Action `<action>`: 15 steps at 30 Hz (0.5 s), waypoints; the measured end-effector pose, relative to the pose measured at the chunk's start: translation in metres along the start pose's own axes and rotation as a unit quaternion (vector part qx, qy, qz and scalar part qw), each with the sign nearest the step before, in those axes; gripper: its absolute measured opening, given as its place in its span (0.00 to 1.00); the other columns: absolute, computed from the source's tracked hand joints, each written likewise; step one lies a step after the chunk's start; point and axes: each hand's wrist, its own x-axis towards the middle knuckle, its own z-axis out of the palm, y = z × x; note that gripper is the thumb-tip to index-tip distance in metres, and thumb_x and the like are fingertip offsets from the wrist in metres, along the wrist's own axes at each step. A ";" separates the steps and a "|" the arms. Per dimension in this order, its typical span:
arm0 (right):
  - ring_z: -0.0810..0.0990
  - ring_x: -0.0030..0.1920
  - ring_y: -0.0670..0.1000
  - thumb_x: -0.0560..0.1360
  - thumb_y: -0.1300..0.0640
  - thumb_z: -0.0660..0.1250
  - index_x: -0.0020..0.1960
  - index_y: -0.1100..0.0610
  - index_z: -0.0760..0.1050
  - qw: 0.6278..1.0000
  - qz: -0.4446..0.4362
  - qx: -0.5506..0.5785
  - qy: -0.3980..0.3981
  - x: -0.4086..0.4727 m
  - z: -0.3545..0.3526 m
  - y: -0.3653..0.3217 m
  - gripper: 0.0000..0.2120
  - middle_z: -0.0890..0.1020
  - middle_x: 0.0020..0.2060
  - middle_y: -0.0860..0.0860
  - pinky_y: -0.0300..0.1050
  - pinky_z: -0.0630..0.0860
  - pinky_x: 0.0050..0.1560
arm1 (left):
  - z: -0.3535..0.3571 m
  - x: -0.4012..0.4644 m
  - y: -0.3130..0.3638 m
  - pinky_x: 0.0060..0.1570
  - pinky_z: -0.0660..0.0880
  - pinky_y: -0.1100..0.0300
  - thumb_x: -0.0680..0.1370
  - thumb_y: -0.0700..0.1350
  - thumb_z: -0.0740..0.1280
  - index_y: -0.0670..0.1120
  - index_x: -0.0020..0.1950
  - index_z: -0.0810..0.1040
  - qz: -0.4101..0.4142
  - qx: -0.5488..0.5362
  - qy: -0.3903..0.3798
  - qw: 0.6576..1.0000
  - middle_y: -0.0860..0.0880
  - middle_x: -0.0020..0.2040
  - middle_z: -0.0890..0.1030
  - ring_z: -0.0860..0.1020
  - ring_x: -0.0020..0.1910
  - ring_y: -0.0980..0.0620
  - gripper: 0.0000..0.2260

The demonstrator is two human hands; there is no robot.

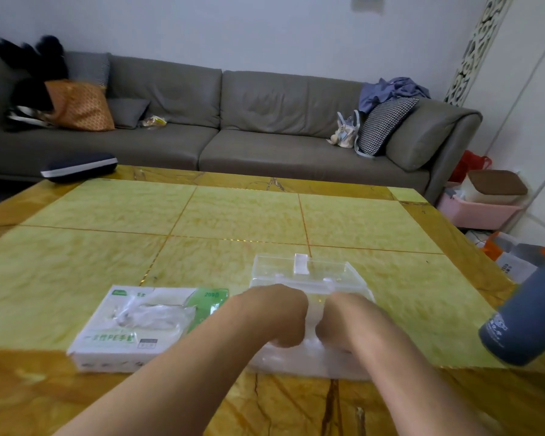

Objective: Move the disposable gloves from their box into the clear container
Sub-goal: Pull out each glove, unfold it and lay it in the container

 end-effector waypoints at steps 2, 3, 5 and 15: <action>0.79 0.39 0.52 0.77 0.61 0.62 0.58 0.54 0.78 0.997 -0.003 0.012 0.074 -0.009 -0.002 0.002 0.12 0.74 0.39 0.50 0.45 0.76 0.38 | -0.001 -0.012 -0.006 0.44 0.79 0.55 0.81 0.39 0.62 0.46 0.63 0.79 0.017 -0.052 0.061 0.997 0.47 0.56 0.82 0.81 0.50 0.47 0.13; 0.79 0.40 0.52 0.77 0.62 0.60 0.55 0.54 0.77 0.994 -0.012 0.013 0.110 -0.014 -0.004 0.003 0.11 0.73 0.39 0.49 0.45 0.79 0.40 | -0.003 -0.020 -0.010 0.50 0.81 0.54 0.81 0.39 0.61 0.49 0.65 0.79 0.031 -0.088 0.098 0.991 0.49 0.58 0.81 0.81 0.53 0.49 0.15; 0.79 0.40 0.52 0.76 0.63 0.59 0.47 0.54 0.71 0.985 -0.034 0.012 0.167 -0.025 -0.006 0.002 0.05 0.73 0.39 0.49 0.47 0.80 0.41 | -0.007 -0.041 -0.021 0.54 0.80 0.57 0.81 0.38 0.60 0.54 0.62 0.81 0.054 -0.163 0.180 0.969 0.56 0.56 0.83 0.80 0.53 0.55 0.17; 0.73 0.58 0.50 0.74 0.68 0.63 0.66 0.56 0.75 0.882 -0.328 0.012 0.338 -0.069 0.020 -0.053 0.22 0.75 0.57 0.48 0.45 0.77 0.60 | 0.019 -0.122 -0.163 0.56 0.76 0.65 0.74 0.60 0.75 0.64 0.57 0.80 -0.078 -0.207 0.159 0.962 0.67 0.53 0.80 0.76 0.53 0.70 0.13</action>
